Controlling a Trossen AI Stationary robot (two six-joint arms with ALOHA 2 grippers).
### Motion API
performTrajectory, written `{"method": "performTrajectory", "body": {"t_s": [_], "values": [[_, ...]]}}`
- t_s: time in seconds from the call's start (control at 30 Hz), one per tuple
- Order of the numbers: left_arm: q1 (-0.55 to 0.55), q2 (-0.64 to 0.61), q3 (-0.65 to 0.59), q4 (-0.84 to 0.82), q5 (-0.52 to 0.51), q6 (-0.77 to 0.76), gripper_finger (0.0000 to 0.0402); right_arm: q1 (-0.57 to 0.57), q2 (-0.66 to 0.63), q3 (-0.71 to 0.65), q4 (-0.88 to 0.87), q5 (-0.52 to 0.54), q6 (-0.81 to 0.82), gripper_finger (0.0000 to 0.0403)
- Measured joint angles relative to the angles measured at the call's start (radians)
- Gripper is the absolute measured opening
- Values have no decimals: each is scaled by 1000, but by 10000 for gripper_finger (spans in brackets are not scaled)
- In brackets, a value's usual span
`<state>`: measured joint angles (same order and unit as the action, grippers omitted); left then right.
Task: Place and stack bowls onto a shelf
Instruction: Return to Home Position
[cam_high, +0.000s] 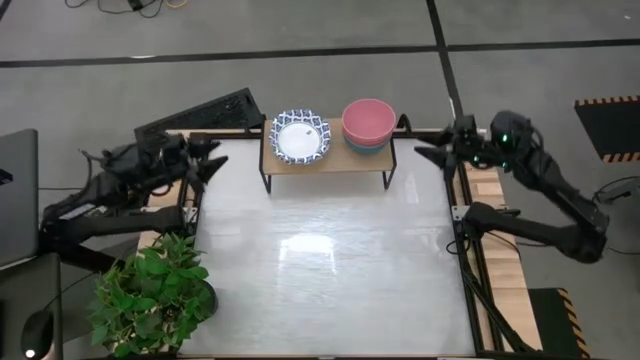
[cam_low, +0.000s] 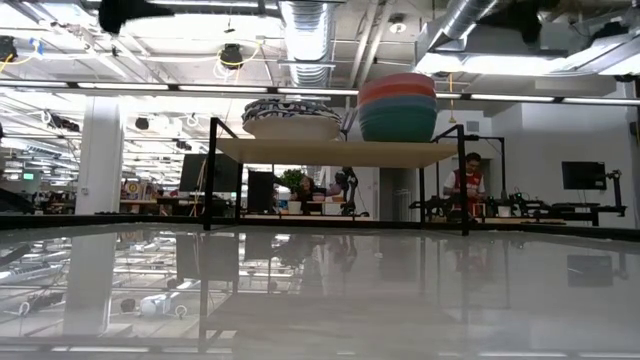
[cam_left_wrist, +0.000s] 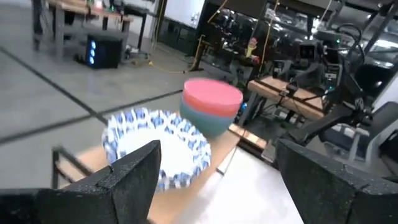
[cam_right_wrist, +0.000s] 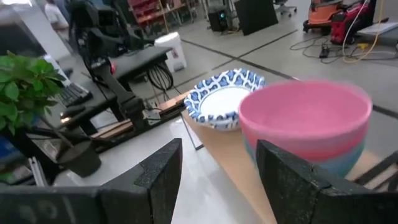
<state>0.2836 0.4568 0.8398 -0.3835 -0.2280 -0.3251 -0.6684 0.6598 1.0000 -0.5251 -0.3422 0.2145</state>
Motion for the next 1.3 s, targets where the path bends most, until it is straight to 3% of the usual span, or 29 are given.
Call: {"method": "performTrajectory", "body": {"t_s": [0.3, 0.53, 0.67, 0.77, 0.93, 1.13, 1.3], "values": [[0, -139, -368, 327, 128, -94, 302, 44, -301, -394, 171, -1, 77, 230], [-25, -158, -575, 542, 174, -147, 302, 168, -508, -582, 230, -6, 81, 230], [-68, -158, -661, 661, 172, -151, 302, 260, -597, -720, 402, -20, 170, 230], [-109, -158, -713, 721, 170, -151, 302, 331, -626, -834, 525, -10, 223, 230], [-180, -158, -789, 804, 158, -159, 302, 445, -629, -988, 705, 101, 282, 230], [-274, -157, -829, 805, 36, -147, 302, 543, -622, -990, 620, 281, 234, 230], [-321, -166, -829, 801, -17, -123, 302, 566, -623, -990, 616, 323, 233, 230]]}}
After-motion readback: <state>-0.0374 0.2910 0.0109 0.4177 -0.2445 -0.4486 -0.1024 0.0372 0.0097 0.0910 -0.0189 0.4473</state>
